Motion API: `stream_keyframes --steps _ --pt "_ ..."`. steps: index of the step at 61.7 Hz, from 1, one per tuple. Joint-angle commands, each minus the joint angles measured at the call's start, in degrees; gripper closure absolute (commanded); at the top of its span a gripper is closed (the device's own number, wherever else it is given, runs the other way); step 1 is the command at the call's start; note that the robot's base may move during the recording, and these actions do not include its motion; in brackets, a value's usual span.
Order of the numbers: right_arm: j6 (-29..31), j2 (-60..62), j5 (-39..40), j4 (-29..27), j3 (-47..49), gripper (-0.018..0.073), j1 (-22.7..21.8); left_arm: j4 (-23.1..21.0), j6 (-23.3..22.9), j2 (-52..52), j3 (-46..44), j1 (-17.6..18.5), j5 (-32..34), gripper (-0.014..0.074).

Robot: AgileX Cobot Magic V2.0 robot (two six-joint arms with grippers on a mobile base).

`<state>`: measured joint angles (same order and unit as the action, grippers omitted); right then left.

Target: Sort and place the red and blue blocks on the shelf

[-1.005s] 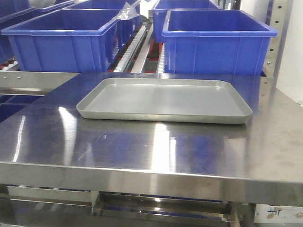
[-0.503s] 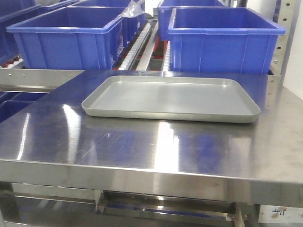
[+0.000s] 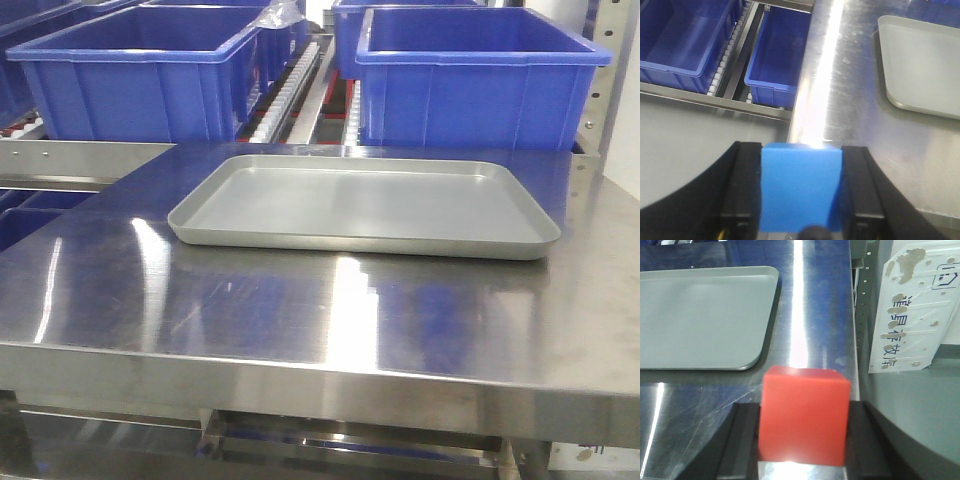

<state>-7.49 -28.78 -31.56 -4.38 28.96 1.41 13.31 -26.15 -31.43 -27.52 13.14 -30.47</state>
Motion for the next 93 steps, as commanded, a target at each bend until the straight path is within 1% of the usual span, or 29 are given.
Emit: stream_keyframes --steps 1,93 --pt "0.12 -0.08 4.35 0.41 1.64 0.051 -0.42 0.65 -0.33 0.04 -1.73 -0.03 4.54 0.0473" --pt "0.12 -0.08 4.35 0.41 1.64 0.051 -0.42 0.65 -0.33 0.04 -1.73 -0.03 4.54 0.0473"
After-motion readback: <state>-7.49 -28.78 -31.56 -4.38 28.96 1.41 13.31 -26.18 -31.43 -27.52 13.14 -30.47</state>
